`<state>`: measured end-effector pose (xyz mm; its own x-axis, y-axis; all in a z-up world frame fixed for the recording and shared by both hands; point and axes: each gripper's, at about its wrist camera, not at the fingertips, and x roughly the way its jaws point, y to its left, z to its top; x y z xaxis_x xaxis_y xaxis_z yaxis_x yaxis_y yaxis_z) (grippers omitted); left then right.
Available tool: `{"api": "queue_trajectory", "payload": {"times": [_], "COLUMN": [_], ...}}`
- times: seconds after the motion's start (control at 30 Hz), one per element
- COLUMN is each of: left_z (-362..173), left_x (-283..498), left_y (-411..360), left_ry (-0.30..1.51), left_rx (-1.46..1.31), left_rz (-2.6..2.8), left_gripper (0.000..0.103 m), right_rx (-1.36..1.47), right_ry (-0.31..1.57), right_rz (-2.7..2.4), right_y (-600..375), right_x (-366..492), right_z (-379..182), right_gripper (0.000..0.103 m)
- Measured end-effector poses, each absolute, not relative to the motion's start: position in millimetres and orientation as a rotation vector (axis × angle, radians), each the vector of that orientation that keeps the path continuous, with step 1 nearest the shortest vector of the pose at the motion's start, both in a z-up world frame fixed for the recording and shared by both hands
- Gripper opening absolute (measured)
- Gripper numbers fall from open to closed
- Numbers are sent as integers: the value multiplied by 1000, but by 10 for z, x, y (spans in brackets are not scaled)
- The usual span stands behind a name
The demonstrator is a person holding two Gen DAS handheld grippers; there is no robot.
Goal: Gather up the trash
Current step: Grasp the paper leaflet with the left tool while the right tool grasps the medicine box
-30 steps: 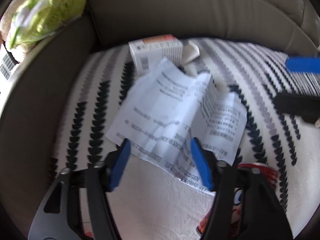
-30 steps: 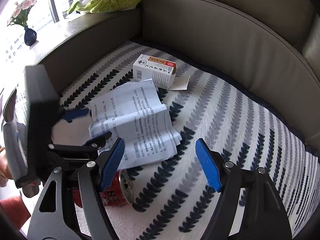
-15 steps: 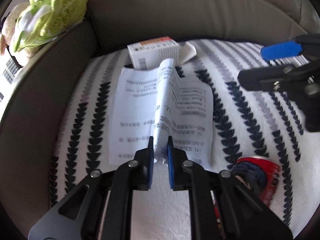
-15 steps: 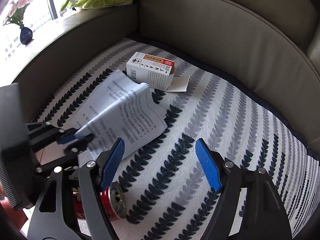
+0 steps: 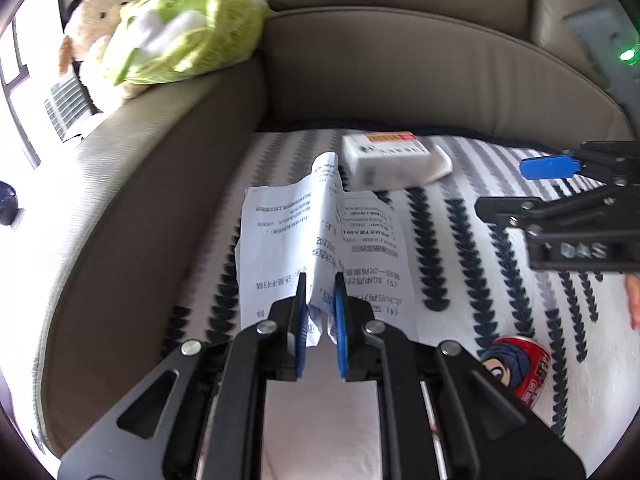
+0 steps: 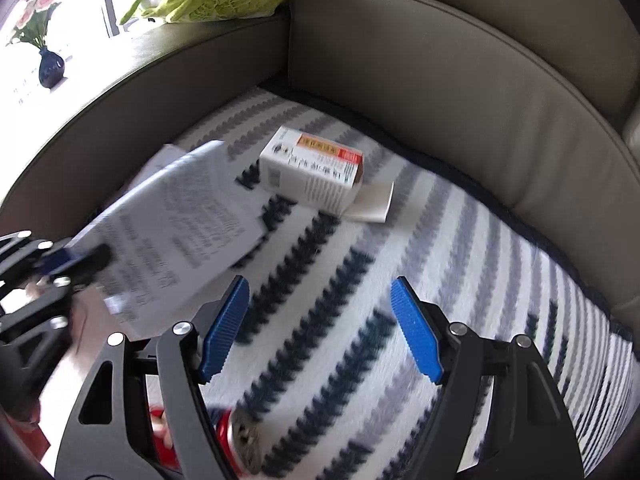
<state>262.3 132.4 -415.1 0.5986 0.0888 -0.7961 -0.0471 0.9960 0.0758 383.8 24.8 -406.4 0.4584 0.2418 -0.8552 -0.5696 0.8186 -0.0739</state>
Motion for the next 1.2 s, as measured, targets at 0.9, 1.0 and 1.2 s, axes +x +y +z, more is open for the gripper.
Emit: {"api": "queue_trajectory", "payload": {"times": [0.9,1.0,1.2], "left_z": [-3990,-3942,-3805], "left_x": [2600,2580,2497], "left_y": [1699,1722,1748], "left_ry": [908,906,889], "left_rx": [-17,-26,-34], "left_rz": [148,150,138], "left_gripper": [12,12,12], "right_rx": [-552,-550,-533], "right_ry": [1016,999,980], "right_rz": [746,757,760], "right_y": [1163,1211,1217], "right_x": [4571,4426,4163], "right_z": [-4696,-4597,-4374], "right_gripper": [19,18,18]}}
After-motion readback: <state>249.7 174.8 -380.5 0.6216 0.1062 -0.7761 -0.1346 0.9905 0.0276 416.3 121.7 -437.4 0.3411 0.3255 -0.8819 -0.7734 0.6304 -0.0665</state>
